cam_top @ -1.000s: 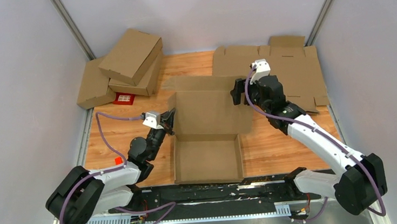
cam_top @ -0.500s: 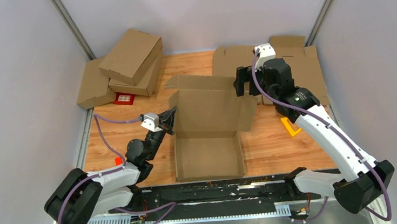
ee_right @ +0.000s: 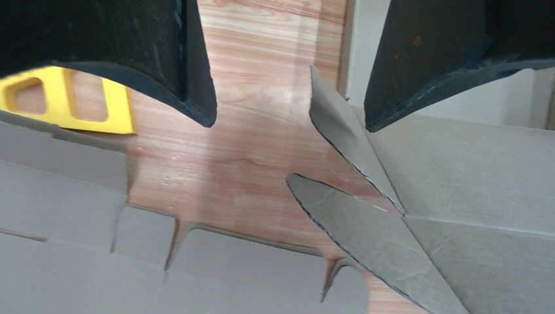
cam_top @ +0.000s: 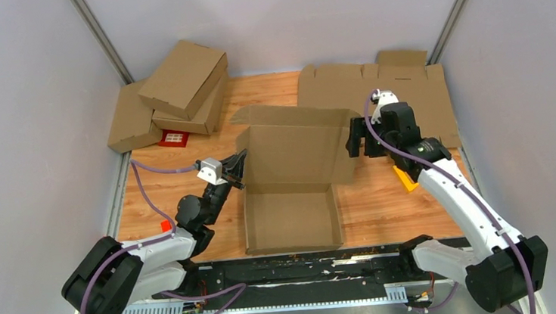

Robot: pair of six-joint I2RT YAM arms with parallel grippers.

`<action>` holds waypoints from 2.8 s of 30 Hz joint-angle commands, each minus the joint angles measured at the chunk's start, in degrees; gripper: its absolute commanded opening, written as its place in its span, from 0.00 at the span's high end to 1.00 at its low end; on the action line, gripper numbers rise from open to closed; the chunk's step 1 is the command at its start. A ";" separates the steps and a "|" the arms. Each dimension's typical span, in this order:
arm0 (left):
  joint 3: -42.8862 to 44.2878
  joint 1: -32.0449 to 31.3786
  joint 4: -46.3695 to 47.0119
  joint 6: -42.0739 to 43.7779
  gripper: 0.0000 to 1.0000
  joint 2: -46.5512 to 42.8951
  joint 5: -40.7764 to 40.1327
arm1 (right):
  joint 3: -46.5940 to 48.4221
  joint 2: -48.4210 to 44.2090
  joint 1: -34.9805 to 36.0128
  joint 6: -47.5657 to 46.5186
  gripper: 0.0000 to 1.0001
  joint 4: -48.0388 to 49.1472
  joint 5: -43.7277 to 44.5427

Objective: Fold the paper box

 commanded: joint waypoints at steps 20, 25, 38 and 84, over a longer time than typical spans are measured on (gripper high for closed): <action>2.43 -0.33 -3.94 -2.68 0.75 -1.32 -2.61 | 5.00 1.73 -1.12 -0.64 1.00 10.85 -12.68; 3.21 -0.33 -9.53 -3.75 0.49 -3.73 -6.77 | 4.93 -0.38 -1.12 -1.64 1.00 12.74 -9.75; 15.17 -0.23 -44.81 -6.89 0.22 -13.29 -5.39 | 0.35 -4.28 -1.12 -2.43 1.00 20.20 -12.68; 46.10 15.76 -63.21 -1.06 1.00 4.23 17.56 | 6.87 1.64 0.39 -1.66 1.00 20.39 -16.24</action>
